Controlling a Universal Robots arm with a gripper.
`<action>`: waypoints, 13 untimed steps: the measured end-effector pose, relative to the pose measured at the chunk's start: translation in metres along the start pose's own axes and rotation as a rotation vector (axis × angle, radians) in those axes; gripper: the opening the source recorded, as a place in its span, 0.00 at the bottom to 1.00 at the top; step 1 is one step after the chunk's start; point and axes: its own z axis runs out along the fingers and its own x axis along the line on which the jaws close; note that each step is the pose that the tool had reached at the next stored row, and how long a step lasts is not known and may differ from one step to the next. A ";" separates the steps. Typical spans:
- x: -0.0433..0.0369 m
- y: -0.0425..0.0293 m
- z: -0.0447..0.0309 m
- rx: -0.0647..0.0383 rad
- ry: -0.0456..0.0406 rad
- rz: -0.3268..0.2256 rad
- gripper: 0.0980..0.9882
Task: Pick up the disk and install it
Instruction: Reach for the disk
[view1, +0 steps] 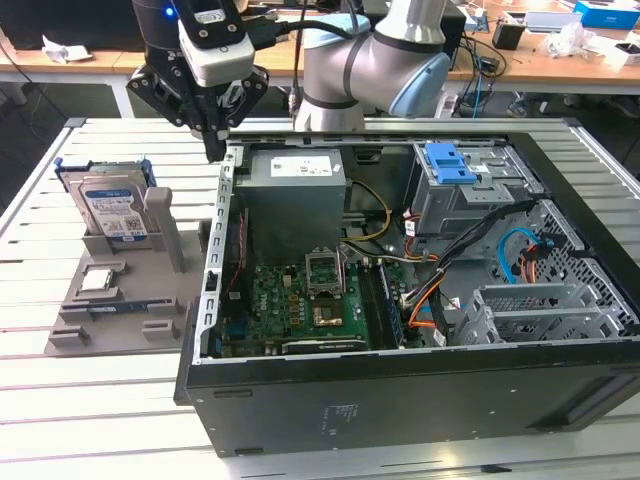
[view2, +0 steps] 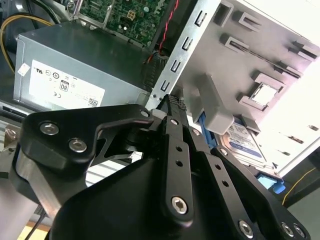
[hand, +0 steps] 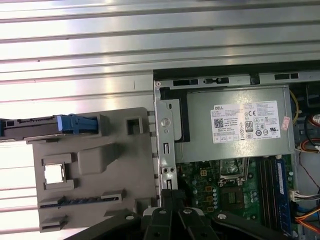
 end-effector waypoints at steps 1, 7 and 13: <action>0.0015 -0.0001 0.0000 0.000 0.0000 0.000 0.00; 0.0072 -0.0005 -0.0002 0.000 0.0000 0.000 0.00; 0.0137 -0.0010 -0.0004 0.000 0.0000 0.000 0.00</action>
